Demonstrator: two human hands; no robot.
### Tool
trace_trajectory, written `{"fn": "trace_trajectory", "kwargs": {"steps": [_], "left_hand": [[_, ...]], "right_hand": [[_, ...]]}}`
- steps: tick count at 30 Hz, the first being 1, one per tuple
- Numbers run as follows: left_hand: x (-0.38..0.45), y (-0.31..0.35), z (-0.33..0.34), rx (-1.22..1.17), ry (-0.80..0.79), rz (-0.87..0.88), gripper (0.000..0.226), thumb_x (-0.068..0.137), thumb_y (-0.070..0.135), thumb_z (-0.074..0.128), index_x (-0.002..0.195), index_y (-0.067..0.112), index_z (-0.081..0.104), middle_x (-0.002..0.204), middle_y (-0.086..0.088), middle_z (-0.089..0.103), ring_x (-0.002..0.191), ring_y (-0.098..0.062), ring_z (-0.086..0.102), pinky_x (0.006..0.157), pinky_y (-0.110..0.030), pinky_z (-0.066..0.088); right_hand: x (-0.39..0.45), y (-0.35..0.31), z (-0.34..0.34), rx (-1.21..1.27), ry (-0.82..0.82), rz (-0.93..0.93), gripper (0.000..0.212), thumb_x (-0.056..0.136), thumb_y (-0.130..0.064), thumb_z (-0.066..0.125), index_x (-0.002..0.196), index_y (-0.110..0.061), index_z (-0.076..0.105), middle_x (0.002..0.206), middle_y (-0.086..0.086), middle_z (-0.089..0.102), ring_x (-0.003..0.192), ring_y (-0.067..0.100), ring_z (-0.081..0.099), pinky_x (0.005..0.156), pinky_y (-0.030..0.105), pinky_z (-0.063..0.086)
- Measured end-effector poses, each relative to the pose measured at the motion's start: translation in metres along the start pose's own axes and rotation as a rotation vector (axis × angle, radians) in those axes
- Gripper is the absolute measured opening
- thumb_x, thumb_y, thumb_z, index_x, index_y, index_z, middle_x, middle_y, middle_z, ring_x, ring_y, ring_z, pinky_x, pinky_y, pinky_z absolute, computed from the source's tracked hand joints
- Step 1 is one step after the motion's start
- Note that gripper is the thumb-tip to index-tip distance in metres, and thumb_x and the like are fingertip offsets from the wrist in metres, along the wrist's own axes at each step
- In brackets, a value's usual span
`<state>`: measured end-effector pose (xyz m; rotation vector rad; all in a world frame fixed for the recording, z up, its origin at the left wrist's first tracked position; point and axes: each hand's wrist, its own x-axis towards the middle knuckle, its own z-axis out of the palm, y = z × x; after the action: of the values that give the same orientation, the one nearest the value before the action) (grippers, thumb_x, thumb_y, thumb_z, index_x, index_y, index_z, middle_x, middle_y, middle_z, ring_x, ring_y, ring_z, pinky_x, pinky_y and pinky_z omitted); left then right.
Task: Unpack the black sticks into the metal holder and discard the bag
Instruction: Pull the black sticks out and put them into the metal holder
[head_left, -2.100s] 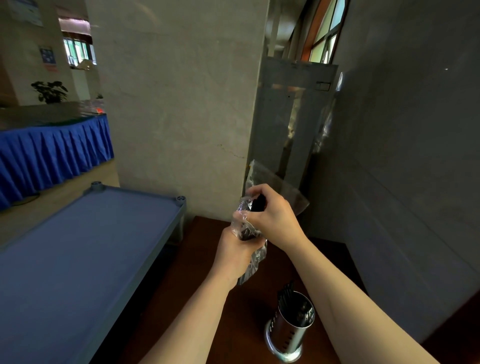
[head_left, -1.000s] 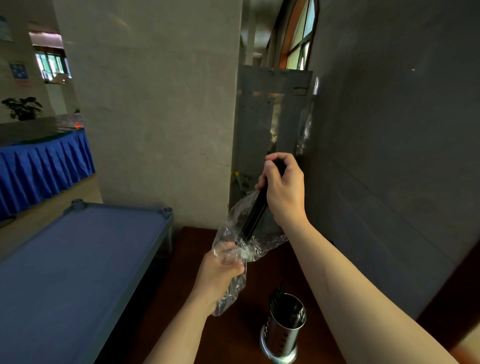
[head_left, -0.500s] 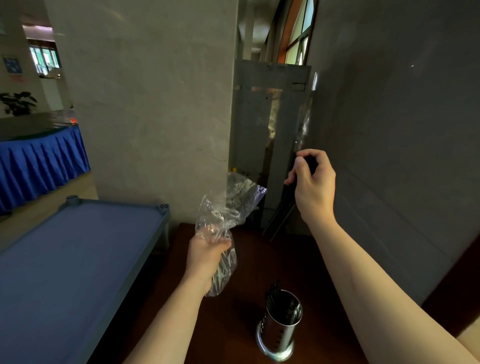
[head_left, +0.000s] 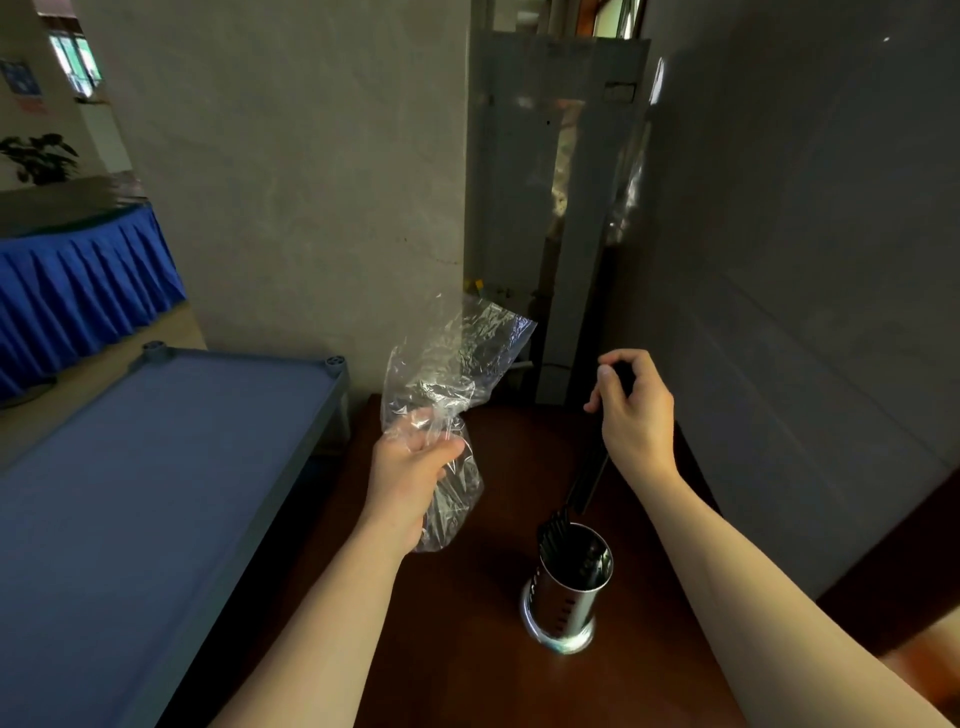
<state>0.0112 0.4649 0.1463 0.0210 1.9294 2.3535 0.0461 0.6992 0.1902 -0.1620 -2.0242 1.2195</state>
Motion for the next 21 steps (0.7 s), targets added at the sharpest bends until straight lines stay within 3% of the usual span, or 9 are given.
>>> {"fn": "trace_trajectory", "kwargs": {"steps": [5, 9, 15, 21], "left_hand": [[-0.003, -0.012, 0.002, -0.014, -0.006, -0.007, 0.048, 0.085, 0.002, 0.078, 0.126, 0.024, 0.064, 0.094, 0.007, 0.079, 0.103, -0.015, 0.072, 0.093, -0.038, 0.054], [-0.004, -0.019, 0.005, 0.001, -0.022, 0.001, 0.049, 0.085, 0.004, 0.078, 0.129, 0.021, 0.062, 0.084, 0.013, 0.079, 0.086, -0.005, 0.074, 0.089, -0.035, 0.054], [-0.004, -0.031, 0.010, 0.011, -0.026, 0.001, 0.053, 0.085, 0.005, 0.078, 0.133, 0.018, 0.060, 0.076, 0.011, 0.074, 0.077, -0.001, 0.070, 0.079, -0.029, 0.051], [-0.002, -0.039, 0.016, -0.010, -0.013, -0.019, 0.054, 0.084, 0.005, 0.080, 0.133, 0.017, 0.060, 0.085, 0.008, 0.077, 0.089, -0.009, 0.071, 0.080, -0.030, 0.052]], "right_hand": [[-0.030, 0.050, 0.004, -0.039, -0.091, 0.053, 0.014, 0.104, -0.018, 0.051, 0.106, -0.031, 0.056, 0.069, 0.002, 0.065, 0.042, 0.002, 0.048, 0.039, 0.014, 0.033], [-0.049, 0.077, 0.008, -0.064, -0.119, 0.074, 0.015, 0.104, -0.019, 0.052, 0.106, -0.033, 0.055, 0.070, 0.000, 0.064, 0.049, 0.001, 0.054, 0.043, 0.014, 0.039], [-0.067, 0.108, 0.011, -0.077, -0.169, 0.101, 0.018, 0.104, -0.022, 0.051, 0.106, -0.039, 0.053, 0.073, -0.001, 0.065, 0.058, 0.002, 0.059, 0.049, 0.014, 0.043], [-0.075, 0.125, 0.012, -0.095, -0.212, 0.117, 0.021, 0.104, -0.021, 0.050, 0.104, -0.043, 0.051, 0.074, -0.002, 0.066, 0.055, 0.003, 0.059, 0.047, 0.014, 0.039]]}}
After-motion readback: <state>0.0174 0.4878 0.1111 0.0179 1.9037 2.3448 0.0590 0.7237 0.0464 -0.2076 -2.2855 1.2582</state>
